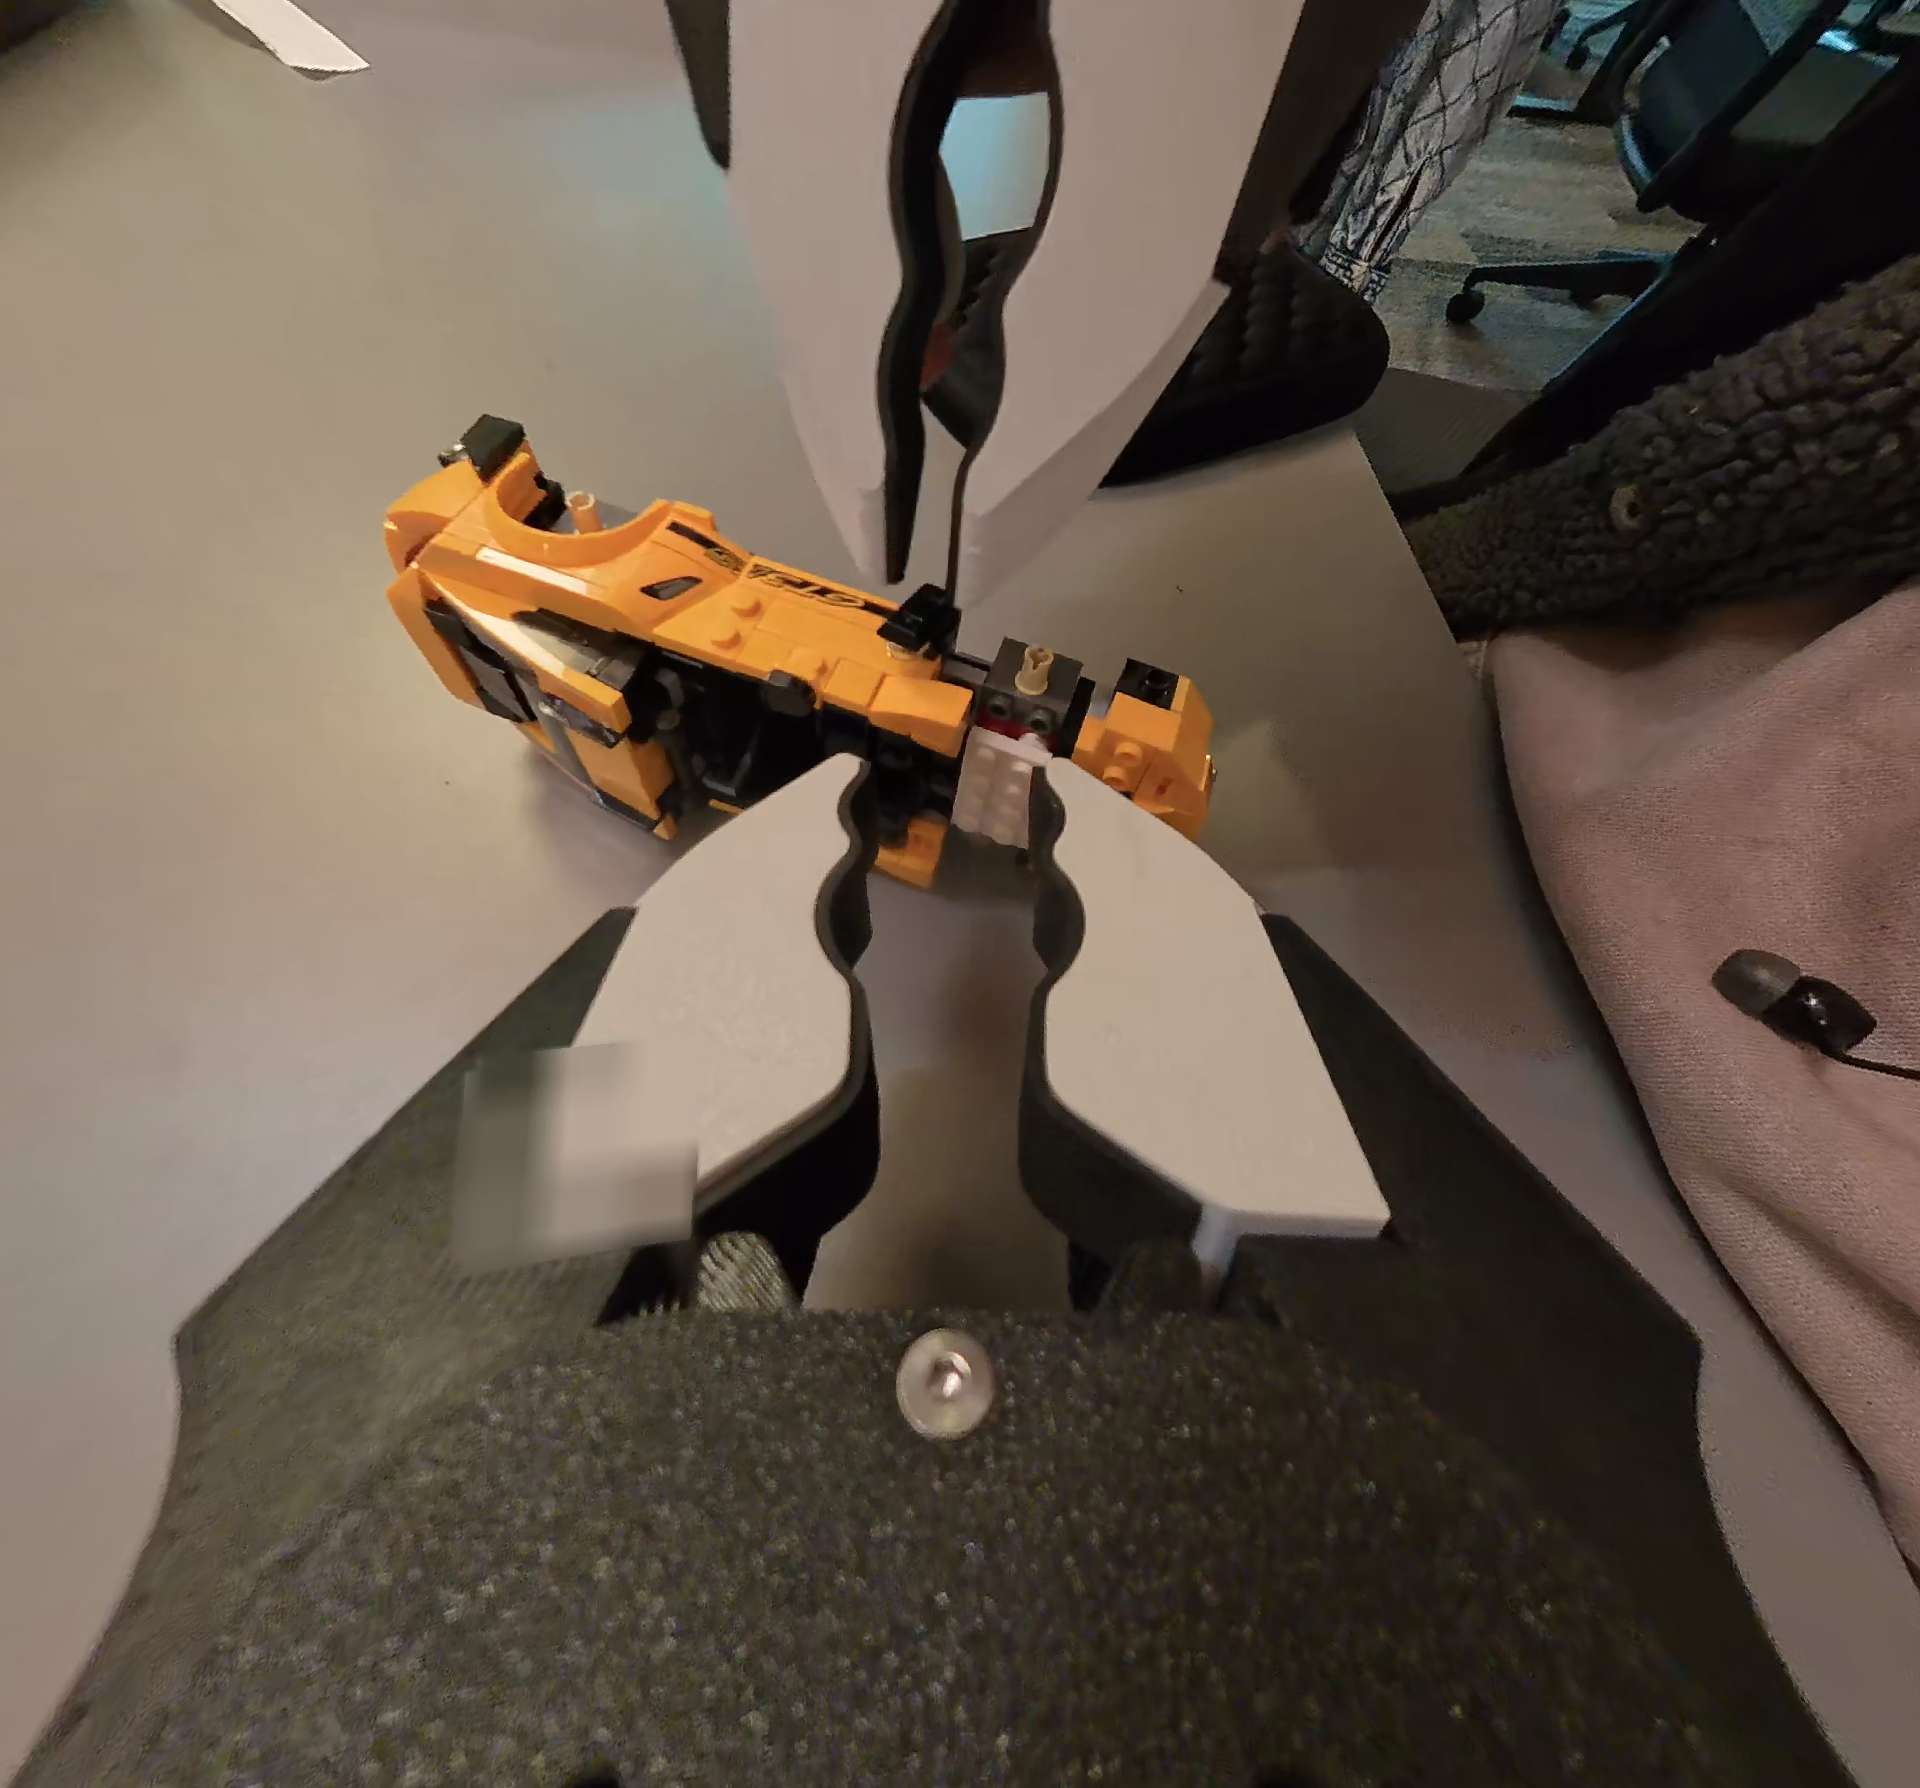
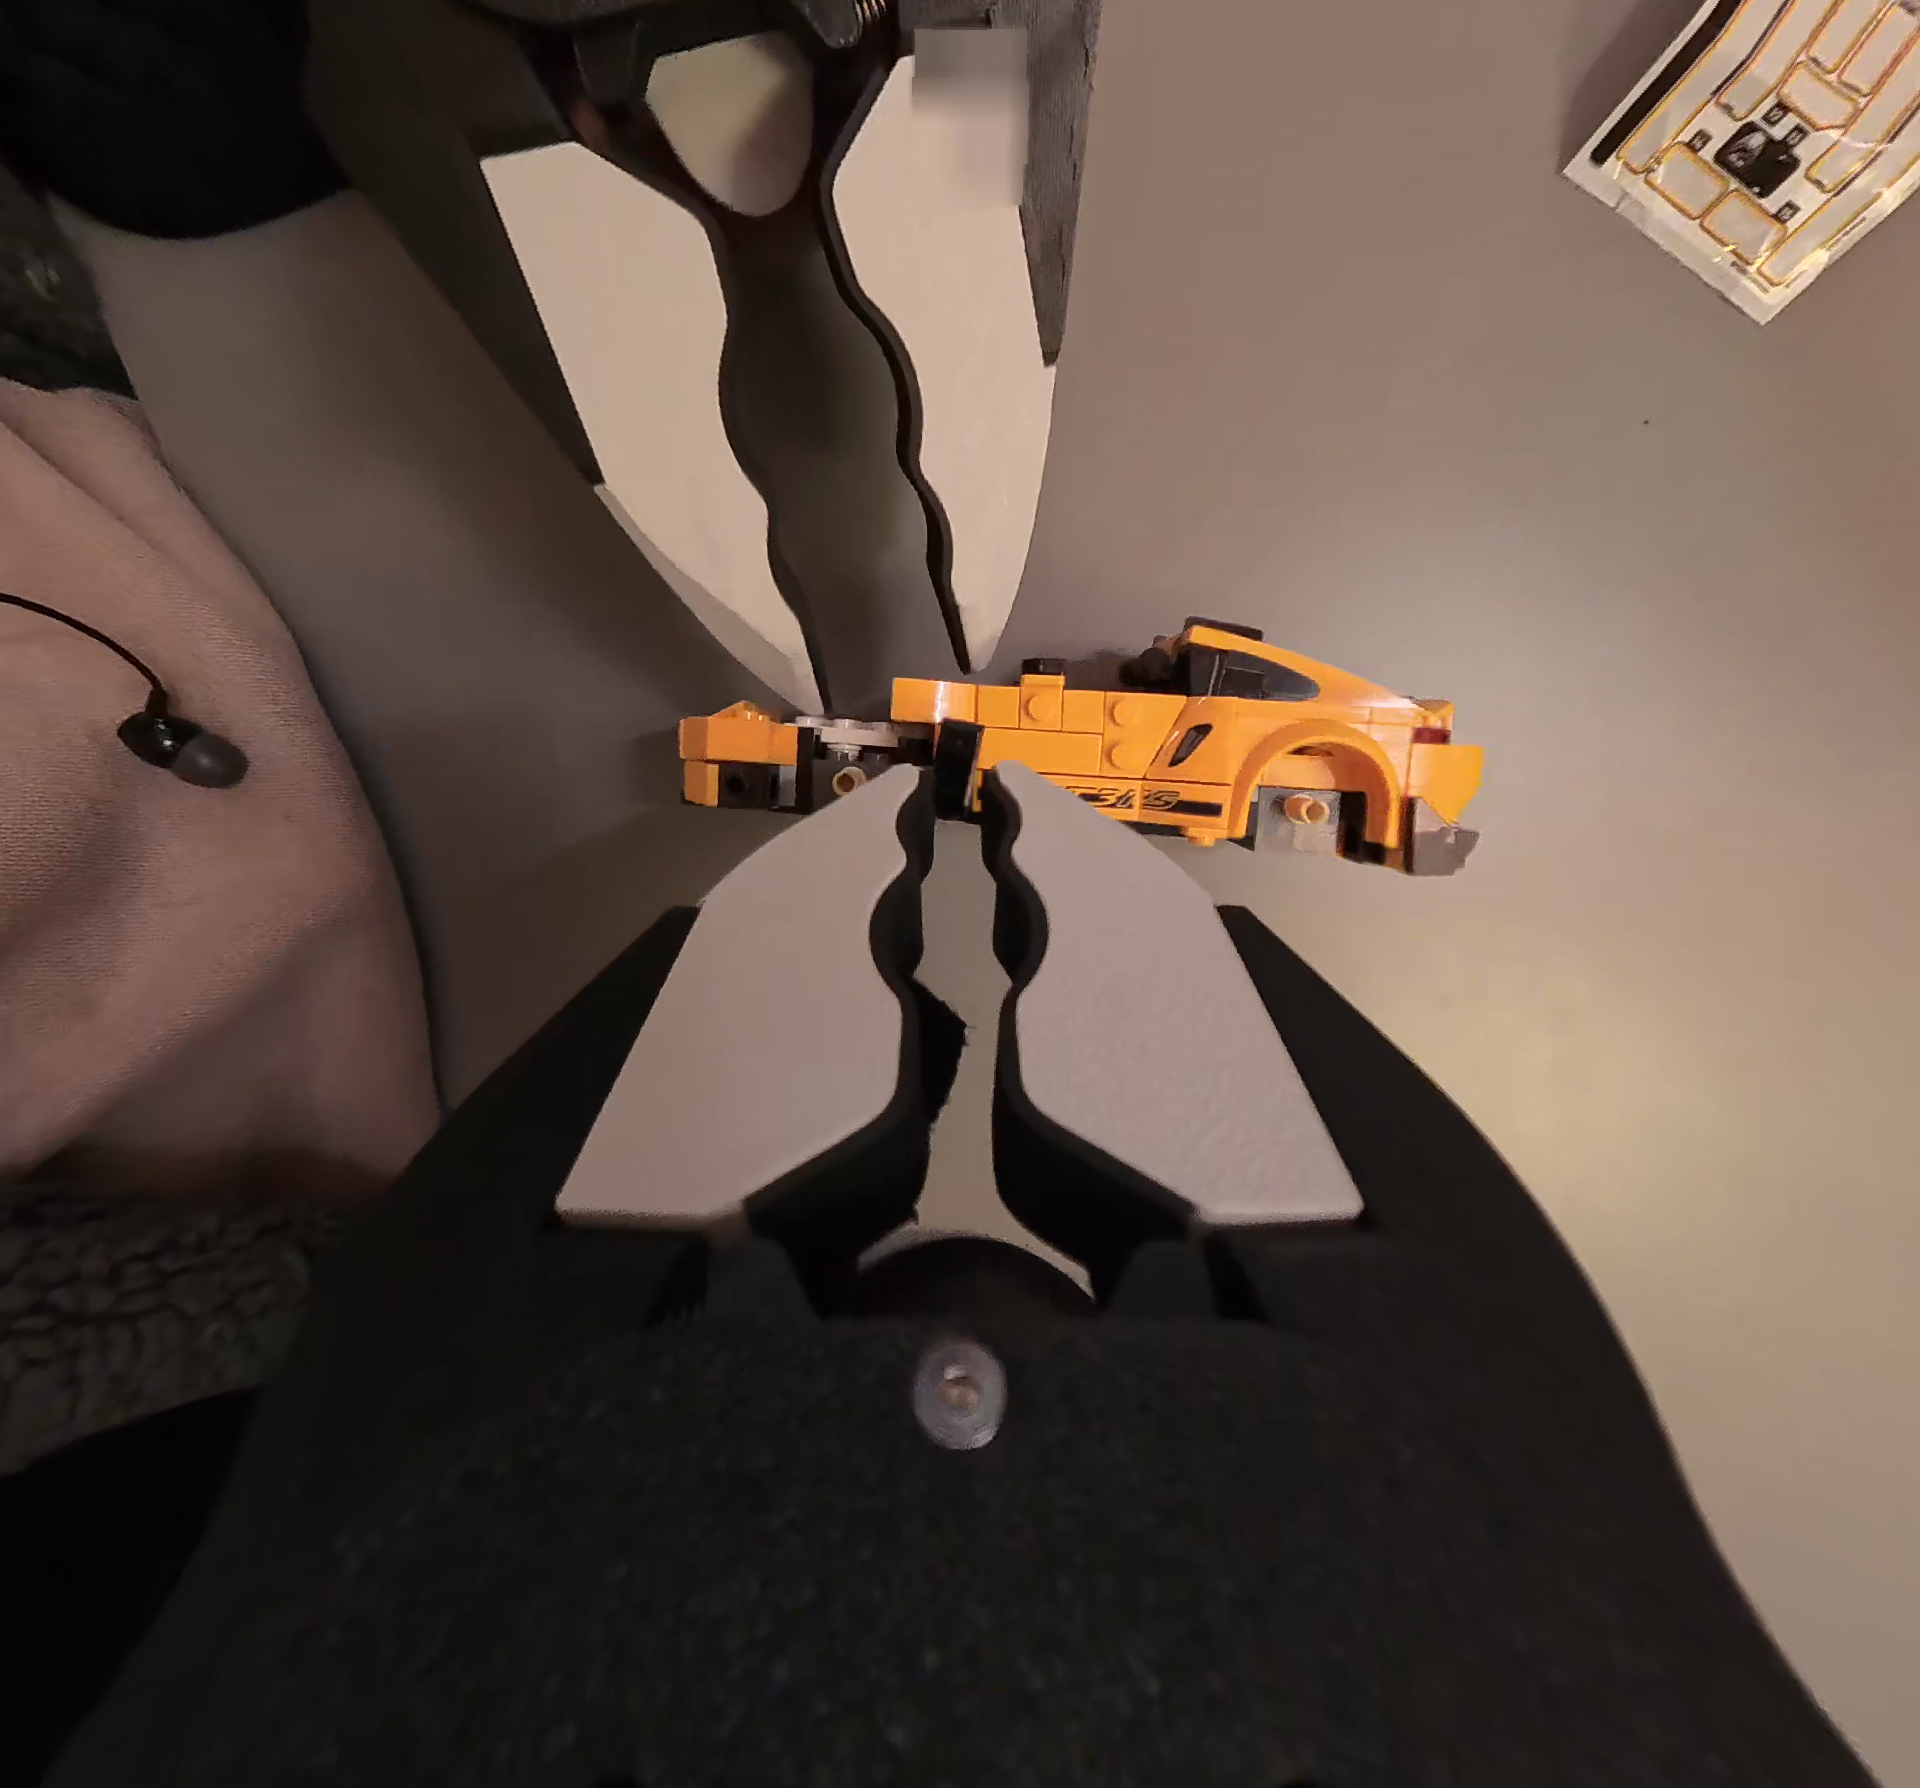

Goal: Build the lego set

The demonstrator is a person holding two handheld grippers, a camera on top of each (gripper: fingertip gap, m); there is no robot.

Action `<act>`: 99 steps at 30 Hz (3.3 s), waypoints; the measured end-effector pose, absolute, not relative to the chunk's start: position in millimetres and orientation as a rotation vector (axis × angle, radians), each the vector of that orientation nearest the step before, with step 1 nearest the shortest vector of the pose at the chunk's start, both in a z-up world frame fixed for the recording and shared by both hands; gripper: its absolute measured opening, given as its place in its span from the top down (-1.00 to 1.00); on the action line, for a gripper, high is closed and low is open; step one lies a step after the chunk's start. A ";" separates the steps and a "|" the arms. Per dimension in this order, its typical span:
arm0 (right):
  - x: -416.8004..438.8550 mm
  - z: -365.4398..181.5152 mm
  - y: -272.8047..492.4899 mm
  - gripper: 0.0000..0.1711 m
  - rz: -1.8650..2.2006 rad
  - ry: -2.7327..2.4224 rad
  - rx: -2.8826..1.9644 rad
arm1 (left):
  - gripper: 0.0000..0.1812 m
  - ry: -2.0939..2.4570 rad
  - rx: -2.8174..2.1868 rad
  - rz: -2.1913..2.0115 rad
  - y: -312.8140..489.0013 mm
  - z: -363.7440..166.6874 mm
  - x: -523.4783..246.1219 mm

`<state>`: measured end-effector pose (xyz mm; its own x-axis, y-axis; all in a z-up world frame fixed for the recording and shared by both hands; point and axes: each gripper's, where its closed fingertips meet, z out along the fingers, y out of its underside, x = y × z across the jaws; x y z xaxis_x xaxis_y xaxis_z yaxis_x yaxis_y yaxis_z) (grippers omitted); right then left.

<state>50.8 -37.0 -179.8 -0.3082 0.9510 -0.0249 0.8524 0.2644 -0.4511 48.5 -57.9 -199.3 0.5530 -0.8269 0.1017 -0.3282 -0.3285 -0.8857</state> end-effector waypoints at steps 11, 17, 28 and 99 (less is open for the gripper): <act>56.5 -185.4 -36.2 0.92 0.433 -2.435 -1.718 | 0.70 0.949 -1.900 -0.705 -59.1 -201.2 50.0; 53.6 -186.2 -35.4 0.92 0.338 -2.482 -1.728 | 0.72 0.948 -1.903 -0.717 -59.5 -201.5 51.8; 52.1 -188.0 -34.2 0.91 0.377 -2.491 -1.718 | 0.74 0.958 -1.897 -0.734 -59.3 -202.4 55.6; 42.6 -185.7 28.7 0.21 0.150 -2.694 -0.775 | 0.64 0.878 -1.925 -0.733 -53.4 -205.1 39.4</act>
<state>42.6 28.7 -185.7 -0.7965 0.5324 0.2866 0.4974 0.8464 -0.1900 39.4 -53.4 -205.1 0.5771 -0.8031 0.1483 -0.2891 -0.3707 -0.8826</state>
